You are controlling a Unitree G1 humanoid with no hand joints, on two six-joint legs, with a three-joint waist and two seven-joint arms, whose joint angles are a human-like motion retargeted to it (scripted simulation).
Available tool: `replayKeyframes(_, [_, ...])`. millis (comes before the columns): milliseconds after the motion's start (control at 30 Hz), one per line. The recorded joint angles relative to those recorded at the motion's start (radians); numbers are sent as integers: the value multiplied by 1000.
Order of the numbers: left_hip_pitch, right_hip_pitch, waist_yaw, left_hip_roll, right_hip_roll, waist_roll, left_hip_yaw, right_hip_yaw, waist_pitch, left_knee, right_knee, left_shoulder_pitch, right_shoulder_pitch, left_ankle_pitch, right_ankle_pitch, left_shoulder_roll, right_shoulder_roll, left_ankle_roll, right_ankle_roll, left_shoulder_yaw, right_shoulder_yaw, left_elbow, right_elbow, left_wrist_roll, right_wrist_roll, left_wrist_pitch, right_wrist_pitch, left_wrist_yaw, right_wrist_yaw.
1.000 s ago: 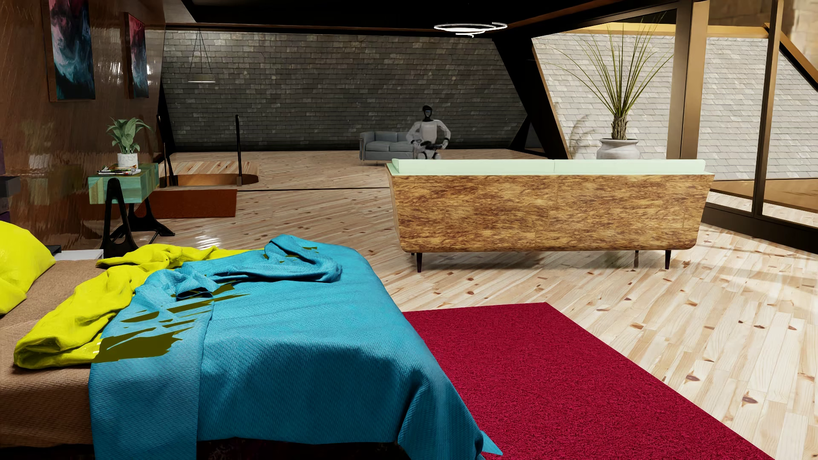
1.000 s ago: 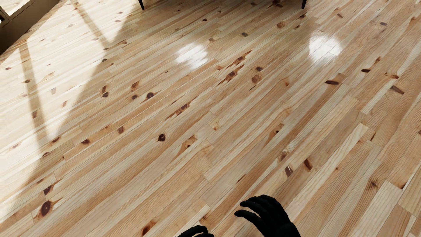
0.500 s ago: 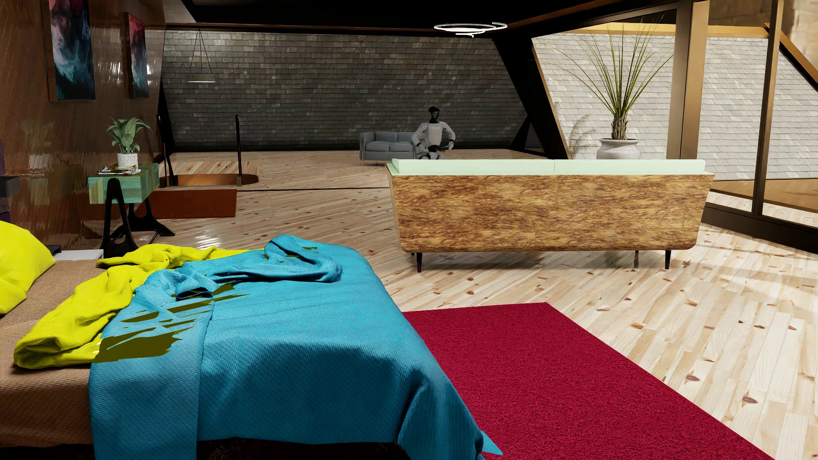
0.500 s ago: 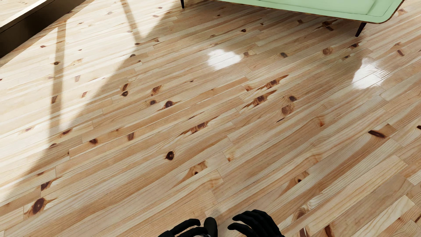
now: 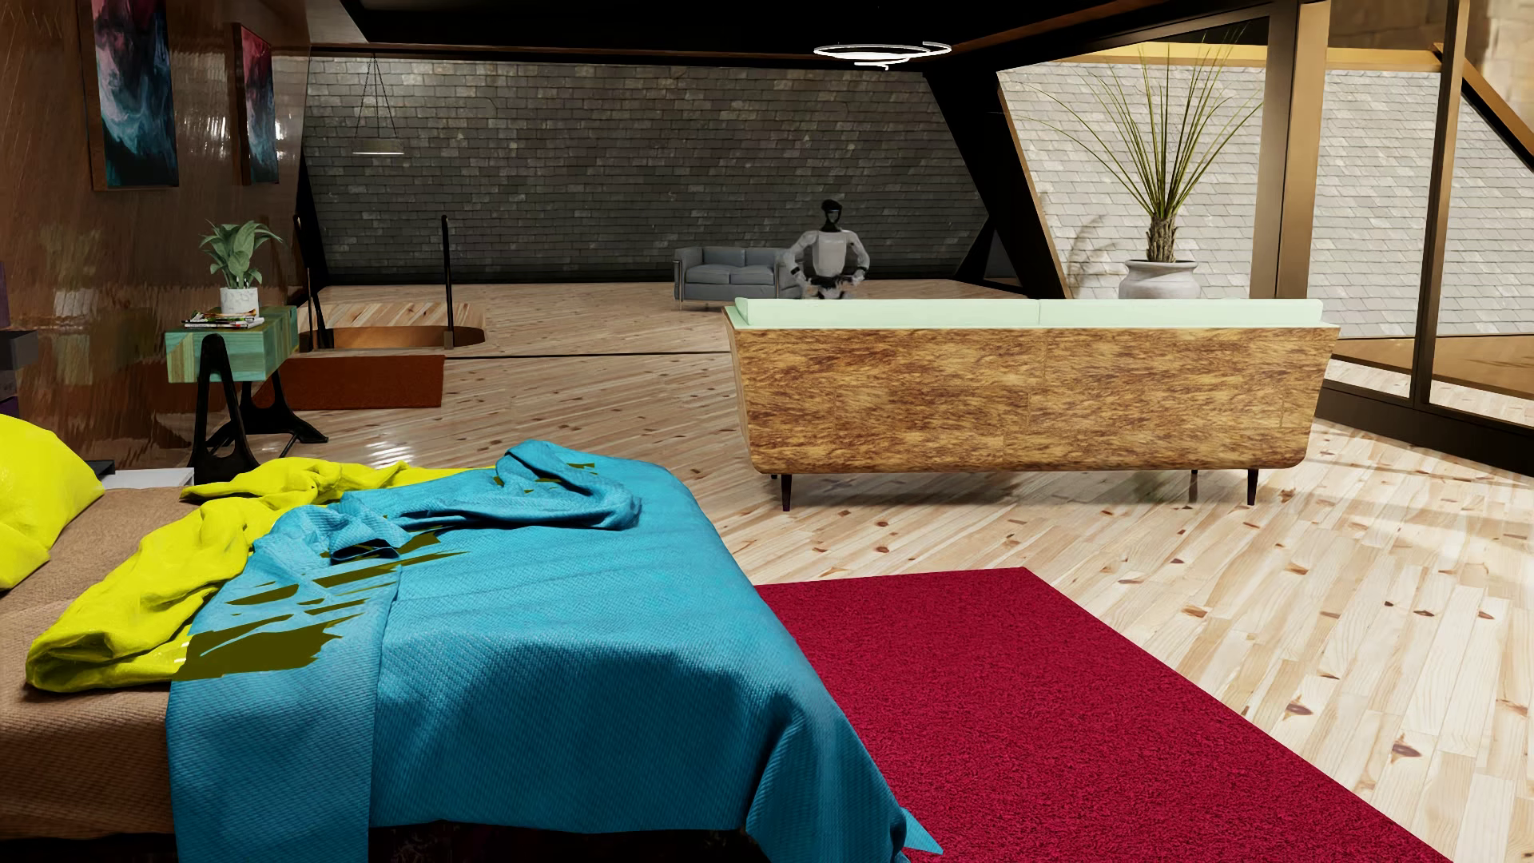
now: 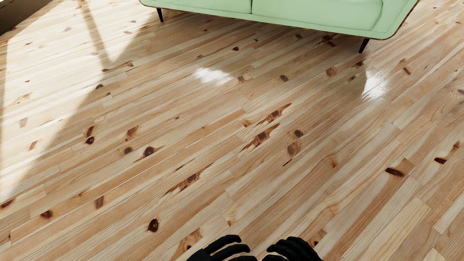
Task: Walk to the light green sofa
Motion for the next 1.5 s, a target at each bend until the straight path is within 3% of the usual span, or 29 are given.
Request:
replayKeyframes(100, [84, -129, -26, -5, 6, -13, -1, 37, 8, 35, -133, 19, 8, -91, -262, -2, -28, -2, -75, -57, -40, 5, -43, -36, -52, 29, 8, 0, 0])
replayKeyframes(167, [142, -188, -48, -1, -6, -7, -15, 11, 9, 24, -346, 4, 31, -132, -321, 10, -12, -5, -158, -103, -74, 26, -55, -62, -81, 40, 14, 0, 1])
replayKeyframes(200, [170, -208, -56, 1, -9, -2, -20, -12, 8, 8, -476, -7, 41, -145, -316, 13, 5, -7, -174, -117, -92, 29, -60, -67, -83, 44, 12, 0, 0])
replayKeyframes(300, [254, -210, -67, 9, 17, 18, -35, -69, 2, -53, -922, -21, 66, -166, -183, 12, 58, -14, -141, -130, -154, 25, -79, -84, -95, 50, -3, 0, 0])
replayKeyframes(367, [309, -220, -73, 10, 54, 36, -49, -18, -4, -68, -1054, -14, 71, -182, -216, 11, 71, -22, -44, -123, -183, 22, -86, -92, -123, 63, -22, 0, 0])
replayKeyframes(433, [372, -214, -76, 24, 87, 54, -62, 3, -9, -81, -1001, 5, 64, -185, -87, 19, 94, -35, -123, -105, -192, 22, -98, -99, -132, 72, -33, 0, 0])
replayKeyframes(467, [405, -204, -76, 35, 96, 67, -70, -3, -13, -67, -948, 11, 64, -169, -48, 18, 110, -37, -158, -94, -203, 24, -111, -104, -133, 69, -36, 0, 0])
replayKeyframes(533, [436, -172, -78, 71, 122, 100, -80, -24, -23, -9, -880, 5, 71, -70, -82, 13, 137, -53, -225, -79, -224, 37, -128, -83, -127, 57, -50, 0, 0])
replayKeyframes(600, [414, -100, -78, 124, 154, 138, -96, -65, -36, 99, -903, -24, 81, 83, -128, 27, 152, -88, -242, -115, -226, 75, -111, -70, -119, 41, -55, 0, 0])
replayKeyframes(700, [233, -27, -85, 236, 198, 186, -83, -132, -42, 474, -906, -103, 79, 315, -207, 94, 171, -225, -256, -251, -209, 116, -71, -126, -129, 51, -61, -3, 1])
replayKeyframes(733, [155, -16, -85, 279, 214, 201, -78, -150, -39, 608, -881, -121, 75, 330, -241, 116, 179, -190, -268, -281, -200, 107, -71, -145, -119, 62, -65, -6, 0])
replayKeyframes(833, [-44, 42, -81, 307, 261, 233, -128, -190, -27, 813, -827, -142, 61, 150, -329, 131, 190, -188, -291, -286, -179, 65, -86, -159, -73, 90, -56, 0, 0])
replayKeyframes(933, [-164, 136, -74, 307, 289, 240, -134, -200, -18, 680, -821, -106, 73, -28, -391, 149, 171, -137, -301, -247, -153, 37, -53, -113, -86, 112, -48, 0, 0])
replayKeyframes(1000, [-216, 195, -64, 294, 299, 237, -106, -192, -15, 479, -842, -80, 68, -68, -415, 152, 168, -114, -303, -212, -131, 32, -38, -91, -70, 112, -42, -3, 0])
replayKeyframes(1067, [-249, 251, -52, 262, 307, 231, -77, -181, -15, 248, -874, -66, 65, -9, -430, 148, 168, -91, -305, -185, -115, 27, -41, -78, -59, 107, -34, -5, 0])
replayKeyframes(1133, [-250, 305, -42, 215, 315, 223, -70, -167, -17, -6, -912, -53, 60, 111, -434, 139, 159, -123, -305, -167, -99, 26, -47, -79, -49, 111, -25, -7, 0])
replayKeyframes(1167, [-239, 334, -38, 187, 317, 217, -85, -157, -18, -121, -931, -43, 56, 127, -437, 134, 153, -123, -304, -153, -90, 24, -49, -75, -41, 112, -21, -10, 0])
replayKeyframes(1233, [-223, 394, -33, 145, 323, 205, -124, -135, -21, -227, -955, -33, 56, 142, -445, 111, 142, -174, -299, -111, -87, 38, -49, -60, -33, 97, -22, -28, 1])
replayKeyframes(1300, [-206, 456, -29, 105, 318, 188, -175, -107, -26, -177, -957, -22, 59, 253, -436, 96, 142, -64, -295, -67, -95, 32, -38, -31, -16, 80, -23, -39, 1])
replayKeyframes(1333, [-183, 477, -28, 105, 306, 176, -155, -96, -29, -164, -944, -25, 66, 288, -414, 84, 151, -56, -282, -50, -110, 29, -27, -7, -7, 69, -22, -15, 0])
replayKeyframes(1433, [-109, 477, -16, 79, 244, 126, -101, -51, -40, -134, -817, -37, 104, 213, -236, 40, 169, -17, -202, -10, -159, -1, 13, 31, -12, 42, -29, 0, 0])
replayKeyframes(1500, [-74, 387, -10, 65, 204, 100, -54, 9, -38, -90, -586, -30, 90, 145, -80, 40, 112, -1, -75, -20, -133, 33, 20, 37, -44, 41, -37, -3, 1])
